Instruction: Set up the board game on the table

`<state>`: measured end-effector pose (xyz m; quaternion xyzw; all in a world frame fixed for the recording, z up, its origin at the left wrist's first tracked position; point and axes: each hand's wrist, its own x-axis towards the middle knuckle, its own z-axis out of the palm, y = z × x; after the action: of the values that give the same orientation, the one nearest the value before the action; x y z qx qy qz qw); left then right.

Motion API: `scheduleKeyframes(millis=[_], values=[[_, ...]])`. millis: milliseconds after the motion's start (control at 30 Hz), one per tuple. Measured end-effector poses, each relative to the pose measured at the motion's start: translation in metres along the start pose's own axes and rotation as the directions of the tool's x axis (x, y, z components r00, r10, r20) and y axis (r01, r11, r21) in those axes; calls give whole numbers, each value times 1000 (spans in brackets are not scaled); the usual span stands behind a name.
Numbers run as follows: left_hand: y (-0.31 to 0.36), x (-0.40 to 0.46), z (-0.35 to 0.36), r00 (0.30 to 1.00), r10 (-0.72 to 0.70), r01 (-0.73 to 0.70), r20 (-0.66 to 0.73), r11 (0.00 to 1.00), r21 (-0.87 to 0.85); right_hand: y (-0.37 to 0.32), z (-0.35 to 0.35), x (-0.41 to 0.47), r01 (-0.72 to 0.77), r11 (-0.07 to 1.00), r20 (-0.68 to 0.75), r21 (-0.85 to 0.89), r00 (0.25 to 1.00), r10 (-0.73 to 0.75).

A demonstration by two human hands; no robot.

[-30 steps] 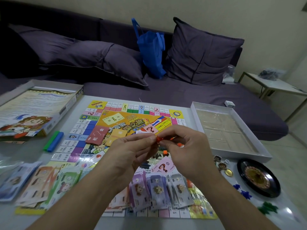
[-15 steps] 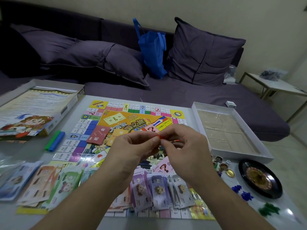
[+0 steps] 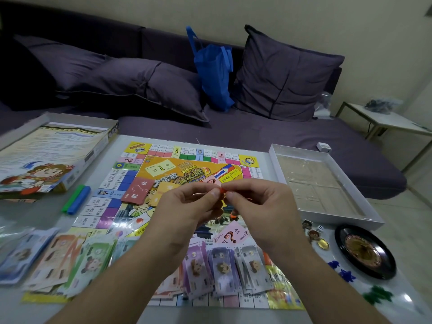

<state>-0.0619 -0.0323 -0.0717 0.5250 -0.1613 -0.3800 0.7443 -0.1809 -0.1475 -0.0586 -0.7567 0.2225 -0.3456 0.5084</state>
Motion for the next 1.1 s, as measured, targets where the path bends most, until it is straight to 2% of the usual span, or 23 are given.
scheduleKeyframes(millis=[267, 433, 533, 700, 900, 967, 1100], values=[[-1, 0, -1, 998, -34, 36, 53, 999, -36, 1, -2, 2, 42, 995, 19, -89, 999, -41], [3, -2, 1, 988, -127, 140, 89, 976, -166, 0, -4, 1, 127, 971, 0, -205, 992, -130], [5, -2, 1, 982, -168, 182, 92, 965, -187, -2, -2, -1, 168, 950, -23, -263, 983, -180], [8, -2, -2, 980, -187, 199, 73, 954, -226, -4, 0, 0, 245, 928, 45, -282, 969, -242], [12, -1, -3, 985, -158, 165, 64, 978, -126, -3, -6, 2, 287, 884, 75, -369, 957, -280], [14, -2, -3, 989, -138, 142, 61, 987, -69, -4, -9, 3, 346, 841, 119, -416, 938, -327], [16, -2, -6, 980, -187, 188, 71, 982, -9, -3, -12, 4, 470, 747, 224, -470, 883, -413]])
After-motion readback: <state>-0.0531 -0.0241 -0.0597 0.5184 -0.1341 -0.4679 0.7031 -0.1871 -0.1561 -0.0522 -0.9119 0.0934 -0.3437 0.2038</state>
